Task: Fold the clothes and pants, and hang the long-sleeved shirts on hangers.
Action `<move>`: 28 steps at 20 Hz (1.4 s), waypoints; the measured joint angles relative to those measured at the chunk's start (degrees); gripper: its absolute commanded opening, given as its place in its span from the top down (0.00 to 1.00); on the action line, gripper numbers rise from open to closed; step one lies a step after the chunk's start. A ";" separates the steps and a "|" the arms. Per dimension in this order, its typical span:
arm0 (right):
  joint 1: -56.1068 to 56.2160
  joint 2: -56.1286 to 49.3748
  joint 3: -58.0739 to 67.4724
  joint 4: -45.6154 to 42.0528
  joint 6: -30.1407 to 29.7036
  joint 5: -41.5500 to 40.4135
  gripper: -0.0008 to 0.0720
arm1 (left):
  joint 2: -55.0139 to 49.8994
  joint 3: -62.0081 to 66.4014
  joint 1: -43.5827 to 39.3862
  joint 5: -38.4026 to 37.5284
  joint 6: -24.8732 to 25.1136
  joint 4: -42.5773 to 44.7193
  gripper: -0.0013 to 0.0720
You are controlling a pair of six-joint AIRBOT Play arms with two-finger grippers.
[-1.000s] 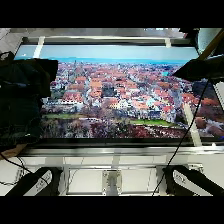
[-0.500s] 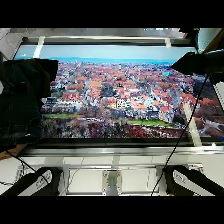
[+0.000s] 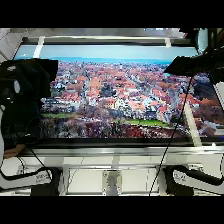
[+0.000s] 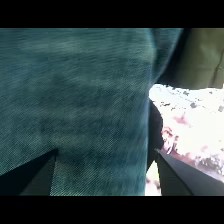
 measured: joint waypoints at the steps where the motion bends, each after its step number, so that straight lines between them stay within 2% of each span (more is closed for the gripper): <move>1: 0.00 -0.81 0.02 -0.13 0.00 0.00 0.31 | -1.16 0.00 -0.22 0.50 -0.04 0.09 0.02; 2: 0.00 -1.49 0.00 -0.20 0.02 -0.02 0.31 | -2.25 0.00 -0.35 1.11 -0.07 0.22 0.02; 3: 0.00 -2.10 0.02 -0.39 0.02 -0.07 0.31 | -3.06 0.00 -0.46 1.60 -0.04 0.24 0.07; 4: 0.00 -2.60 0.02 -0.42 0.02 -0.13 0.31 | -3.82 0.00 -0.52 2.12 -0.09 0.46 0.37; 5: 0.00 -3.13 0.02 -0.44 0.02 -0.20 0.31 | -4.35 0.00 -0.59 2.49 -0.09 1.11 0.88; 6: 0.00 -3.50 0.02 -0.59 0.02 -0.24 0.31 | -4.68 0.02 -0.61 2.80 -0.09 1.84 0.96; 12: -0.02 -4.61 0.24 -0.85 0.02 -0.39 0.32 | -2.43 1.73 -0.94 1.84 -0.02 6.23 0.96; 17: -0.07 -4.74 5.22 -6.16 -0.09 6.29 0.32 | 9.60 7.61 -7.30 0.37 0.11 2.49 0.96; 20: -0.07 -4.55 11.61 -13.05 -0.83 11.72 0.32 | 17.79 9.25 -17.09 3.32 0.15 -7.91 0.96; 23: -0.85 -3.15 16.11 -19.56 -1.25 12.98 0.32 | 20.50 9.84 -31.43 6.03 1.31 -17.66 0.96; 28: -5.90 -0.85 18.21 -24.09 -1.31 10.97 0.32 | 10.73 10.14 -57.33 10.47 2.05 -23.69 0.96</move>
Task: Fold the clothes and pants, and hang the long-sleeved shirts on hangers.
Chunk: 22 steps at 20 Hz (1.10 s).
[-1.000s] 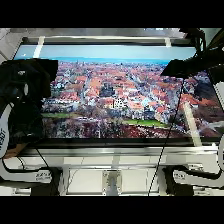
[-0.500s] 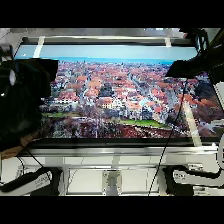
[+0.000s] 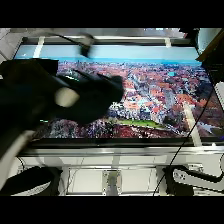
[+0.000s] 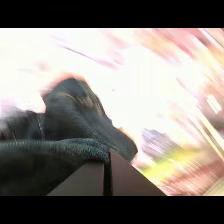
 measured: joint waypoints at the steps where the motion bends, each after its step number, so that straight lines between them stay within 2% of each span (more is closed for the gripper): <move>1: -1.16 0.15 -0.02 -0.04 0.02 -0.66 0.32 | -3.19 0.02 -4.15 2.56 -0.07 -0.42 0.96; 5: -6.12 0.31 -2.62 4.37 0.33 -3.85 0.32 | -15.72 0.50 -16.35 17.40 -3.15 -1.60 0.96; 8: -9.29 -1.05 -4.44 8.92 0.50 -5.44 0.32 | -20.48 2.67 -18.60 25.92 -5.70 -1.68 0.96; 9: -10.19 -1.75 -4.74 10.05 0.52 -5.70 0.32 | -21.16 3.69 -18.18 27.58 -6.01 -1.68 0.90; 11: -11.32 -3.21 -5.16 11.54 0.55 -6.19 0.32 | -21.70 5.88 -15.98 29.86 -6.45 -1.70 0.00; 13: -12.15 -4.37 -5.38 12.52 0.42 -6.51 0.32 | -20.48 7.30 -12.13 28.85 -6.25 -1.73 0.02; 15: -13.35 -5.25 -5.49 13.84 0.07 -6.75 0.32 | -17.31 8.07 -6.84 23.43 -5.20 -0.50 0.02; 18: -15.82 -5.84 -5.57 15.91 -0.15 -6.91 0.32 | -10.29 8.57 4.15 8.63 -4.22 6.78 0.02; 22: -17.49 -5.92 -7.08 17.59 -0.28 -5.20 0.32 | -3.21 7.56 23.10 -13.79 -3.82 15.02 0.02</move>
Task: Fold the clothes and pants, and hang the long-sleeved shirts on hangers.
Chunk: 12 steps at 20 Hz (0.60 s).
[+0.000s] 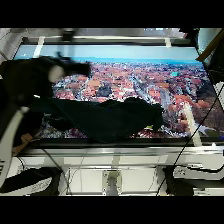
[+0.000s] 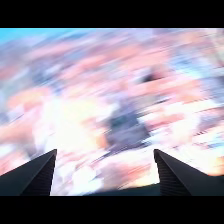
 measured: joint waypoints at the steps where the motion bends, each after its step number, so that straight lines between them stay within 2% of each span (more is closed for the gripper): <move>1: -0.02 0.26 -1.36 0.39 -0.11 0.57 0.32 | 1.05 -1.33 5.05 -3.87 0.02 0.83 0.02; 3: 0.50 1.57 -6.43 1.90 -0.83 1.14 0.32 | 2.10 -5.14 13.42 -8.20 0.07 0.76 0.02; 6: 2.49 5.53 -19.06 3.63 -2.80 -0.55 0.31 | 2.16 -11.82 22.36 -7.76 0.22 -3.93 0.02; 12: 5.11 15.34 -44.28 5.25 -6.34 -6.95 0.31 | -5.49 -16.85 27.32 -2.99 -1.20 -8.46 0.02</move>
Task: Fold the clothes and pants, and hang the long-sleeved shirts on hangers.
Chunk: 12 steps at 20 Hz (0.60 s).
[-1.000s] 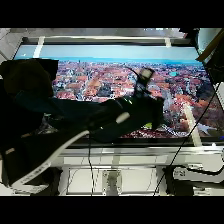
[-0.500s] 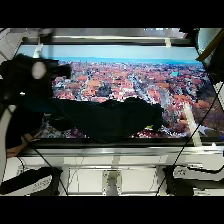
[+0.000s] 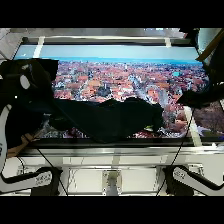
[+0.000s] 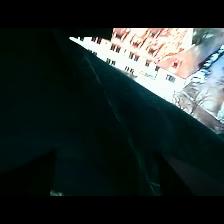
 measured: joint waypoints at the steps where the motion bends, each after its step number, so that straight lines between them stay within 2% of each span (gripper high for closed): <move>1: 0.13 1.09 -2.27 0.28 -0.46 -0.66 0.31 | -1.38 -0.20 0.28 2.03 -1.51 -0.31 0.02; 5: 0.42 4.13 -6.91 1.40 -1.70 -2.32 0.31 | -6.36 -0.66 0.74 8.55 -6.69 -3.93 0.02; 12: 0.48 5.25 -8.39 2.23 -2.29 -4.59 0.31 | -9.62 -0.79 1.97 11.52 -8.76 -6.29 0.02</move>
